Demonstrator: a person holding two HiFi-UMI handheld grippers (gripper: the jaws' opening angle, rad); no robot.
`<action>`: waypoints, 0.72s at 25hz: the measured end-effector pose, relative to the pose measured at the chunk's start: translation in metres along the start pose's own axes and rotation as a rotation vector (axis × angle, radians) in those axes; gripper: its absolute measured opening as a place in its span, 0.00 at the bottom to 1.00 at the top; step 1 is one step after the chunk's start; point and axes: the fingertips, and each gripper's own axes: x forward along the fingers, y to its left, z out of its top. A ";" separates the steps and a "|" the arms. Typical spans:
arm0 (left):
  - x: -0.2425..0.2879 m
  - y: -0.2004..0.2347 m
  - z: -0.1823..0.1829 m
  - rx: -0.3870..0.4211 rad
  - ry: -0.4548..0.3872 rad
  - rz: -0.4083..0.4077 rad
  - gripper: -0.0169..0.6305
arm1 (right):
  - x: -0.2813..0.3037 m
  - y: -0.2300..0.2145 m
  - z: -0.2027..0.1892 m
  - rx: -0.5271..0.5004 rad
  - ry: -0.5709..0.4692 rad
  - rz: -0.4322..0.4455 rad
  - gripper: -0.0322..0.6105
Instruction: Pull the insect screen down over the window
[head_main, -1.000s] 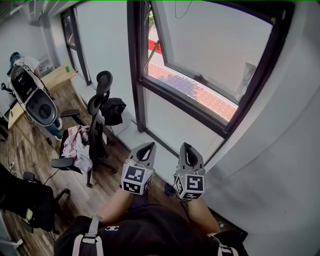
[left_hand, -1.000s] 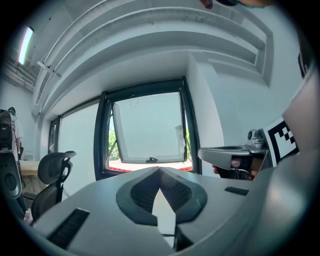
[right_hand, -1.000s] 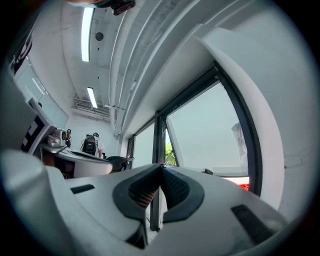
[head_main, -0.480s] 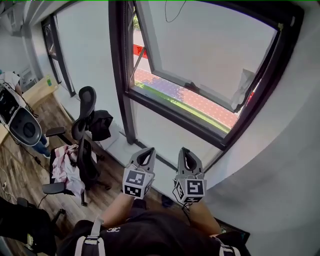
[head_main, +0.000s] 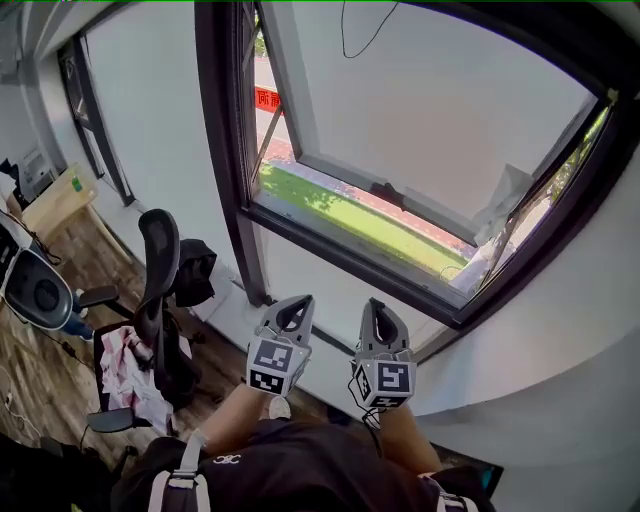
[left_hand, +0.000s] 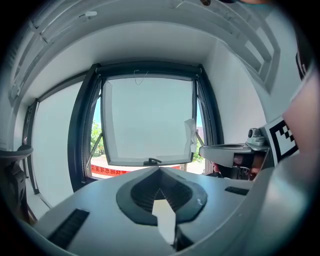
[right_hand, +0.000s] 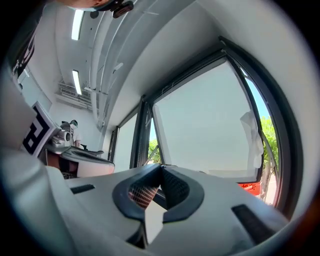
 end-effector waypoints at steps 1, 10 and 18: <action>0.007 0.008 -0.002 -0.001 0.008 -0.009 0.05 | 0.010 0.001 -0.003 0.000 0.006 -0.007 0.06; 0.049 0.073 0.001 -0.006 0.015 -0.073 0.05 | 0.077 0.011 -0.008 -0.024 0.030 -0.085 0.06; 0.087 0.084 -0.011 -0.020 0.041 -0.128 0.05 | 0.102 -0.014 -0.023 0.027 0.054 -0.134 0.06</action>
